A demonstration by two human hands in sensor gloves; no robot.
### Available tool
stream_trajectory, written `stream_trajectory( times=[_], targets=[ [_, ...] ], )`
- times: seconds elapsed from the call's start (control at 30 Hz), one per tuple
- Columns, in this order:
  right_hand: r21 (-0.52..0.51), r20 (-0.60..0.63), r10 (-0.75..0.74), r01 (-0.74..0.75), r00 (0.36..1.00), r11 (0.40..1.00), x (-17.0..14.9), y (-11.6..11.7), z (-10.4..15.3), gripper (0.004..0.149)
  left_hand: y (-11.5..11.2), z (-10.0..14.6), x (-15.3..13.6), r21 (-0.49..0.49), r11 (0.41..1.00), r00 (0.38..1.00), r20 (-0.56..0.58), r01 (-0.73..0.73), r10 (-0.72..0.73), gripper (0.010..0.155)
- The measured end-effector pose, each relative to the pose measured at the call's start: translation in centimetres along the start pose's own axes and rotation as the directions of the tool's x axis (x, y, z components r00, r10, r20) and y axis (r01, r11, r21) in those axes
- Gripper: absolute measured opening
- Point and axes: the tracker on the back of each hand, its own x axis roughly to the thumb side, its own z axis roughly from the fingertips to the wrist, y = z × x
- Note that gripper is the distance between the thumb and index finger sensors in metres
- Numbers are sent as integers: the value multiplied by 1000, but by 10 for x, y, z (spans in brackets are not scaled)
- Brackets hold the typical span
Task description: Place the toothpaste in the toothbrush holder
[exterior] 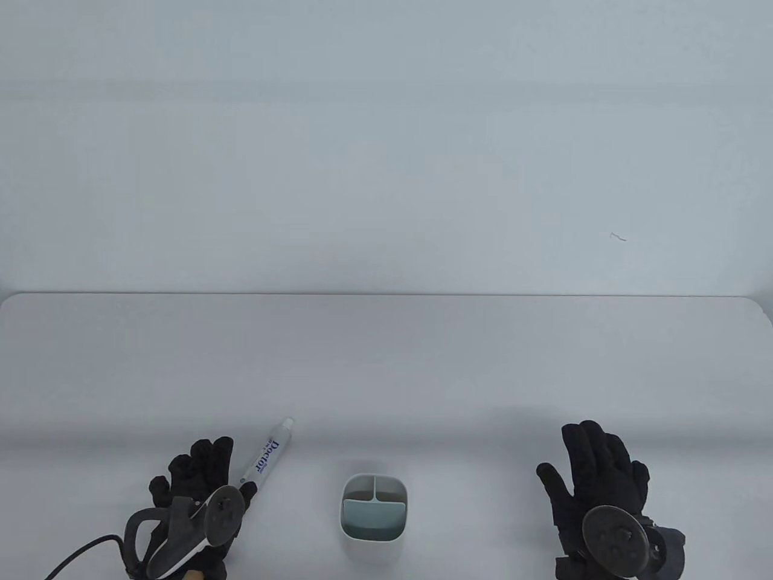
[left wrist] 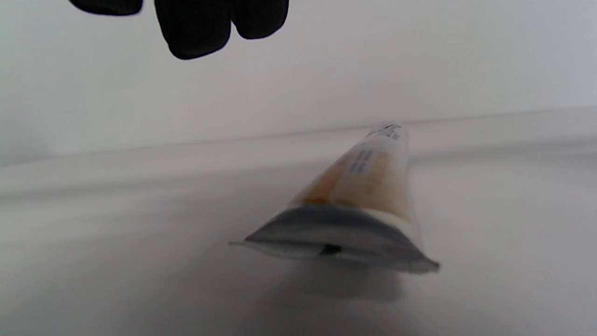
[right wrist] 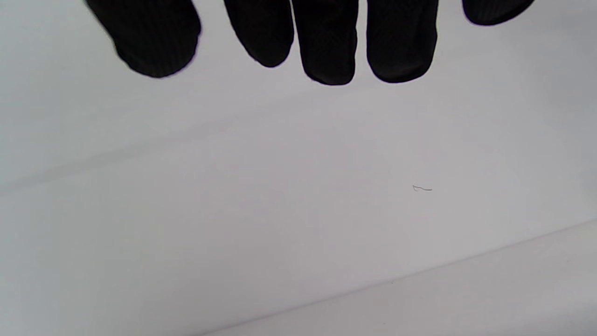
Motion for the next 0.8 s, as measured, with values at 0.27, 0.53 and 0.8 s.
stream_trajectory(
  times=[0.27, 0.53, 0.8],
  targets=[
    [13, 5, -8, 8, 1000, 1000, 1, 2, 0, 65, -21, -6, 2, -151, 988, 1000, -22, -12, 8, 80],
    [31, 8, -12, 12, 1000, 999, 4, 3, 0, 65, -39, -10, -2, -293, 956, 999, -31, -21, 13, 78],
    [26, 13, -25, 24, 1000, 999, 7, 3, 1, 65, -47, -11, -3, -344, 939, 999, -40, -3, -12, 72]
  ],
)
